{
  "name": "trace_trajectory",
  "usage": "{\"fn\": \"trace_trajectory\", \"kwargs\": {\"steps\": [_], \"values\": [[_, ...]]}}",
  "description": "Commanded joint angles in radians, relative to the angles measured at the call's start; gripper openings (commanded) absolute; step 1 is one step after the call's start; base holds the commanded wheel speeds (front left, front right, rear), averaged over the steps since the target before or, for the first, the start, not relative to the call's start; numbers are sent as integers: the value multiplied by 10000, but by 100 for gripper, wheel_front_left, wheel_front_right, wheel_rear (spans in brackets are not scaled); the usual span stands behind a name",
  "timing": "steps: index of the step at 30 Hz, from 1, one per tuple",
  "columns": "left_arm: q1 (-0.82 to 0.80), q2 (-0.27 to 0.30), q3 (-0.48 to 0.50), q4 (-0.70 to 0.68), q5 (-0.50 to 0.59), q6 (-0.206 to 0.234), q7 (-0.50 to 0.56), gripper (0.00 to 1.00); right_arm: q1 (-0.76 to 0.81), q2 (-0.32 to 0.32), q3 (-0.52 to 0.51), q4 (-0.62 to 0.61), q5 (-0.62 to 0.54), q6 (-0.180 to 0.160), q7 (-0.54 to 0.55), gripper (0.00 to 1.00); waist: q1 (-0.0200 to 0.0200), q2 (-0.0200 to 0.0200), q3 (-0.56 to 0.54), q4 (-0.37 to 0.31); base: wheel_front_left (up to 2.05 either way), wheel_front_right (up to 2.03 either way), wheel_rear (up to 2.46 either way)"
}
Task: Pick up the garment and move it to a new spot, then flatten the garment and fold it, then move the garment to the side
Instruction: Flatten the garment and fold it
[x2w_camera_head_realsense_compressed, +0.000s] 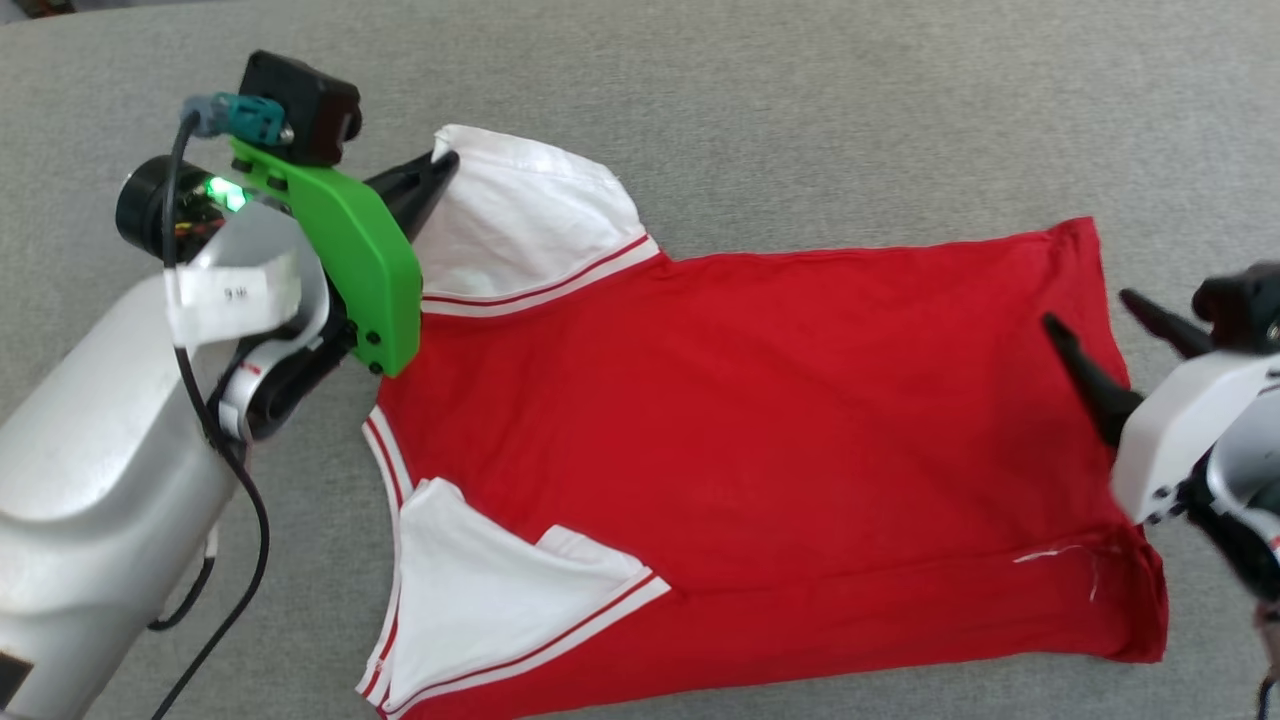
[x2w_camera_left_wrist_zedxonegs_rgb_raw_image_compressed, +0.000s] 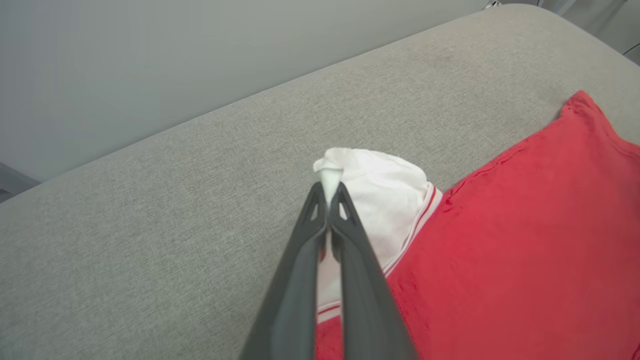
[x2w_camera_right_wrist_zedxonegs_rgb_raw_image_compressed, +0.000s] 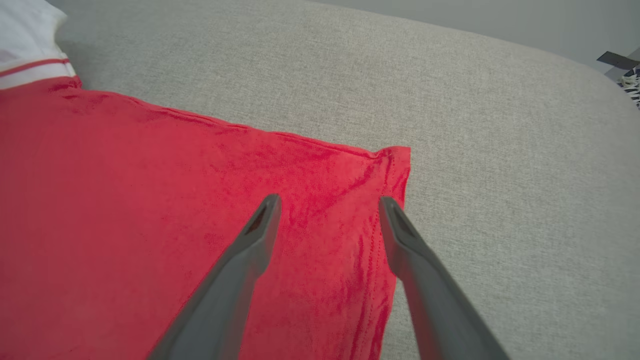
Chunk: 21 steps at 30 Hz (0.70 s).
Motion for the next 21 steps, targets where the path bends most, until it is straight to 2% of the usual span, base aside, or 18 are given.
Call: {"fn": "trace_trajectory", "kwargs": {"steps": [1, 4, 8, 12, 16, 21], "values": [[295, 131, -16, -345, 225, 157, -65, 0, -387, -283, -36, 43, 60, -9, 440, 100, 1, 113, 186, 304, 0, 0, 0], [619, 294, -23, -1178, 308, 415, -112, 0, -966, -660, -118, 398, 210, -9, 1531, 100, 1, 113, 410, 528, 0, 0, 0], [842, 404, 24, -2009, 423, 722, -210, 0, -1748, -872, -364, 1004, 227, -9, 2431, 100, 1, 113, 724, 839, 0, 0, 0], [895, 430, -31, -2601, 701, 953, -302, 0, -2376, -1165, -262, 1738, 31, -9, 2670, 100, 1, 113, 1014, 1114, 0, 0, 0], [898, 402, -76, -2953, 762, 1005, -325, 0, -2788, -1263, -256, 2599, -129, -9, 2645, 100, 1, 113, 1203, 1317, 0, 0, 0], [872, 334, -126, -3178, 828, 1061, -364, 0, -3053, -1169, -234, 3517, -154, -9, 2629, 100, 1, 113, 1353, 1455, 0, 0, 0]]}}
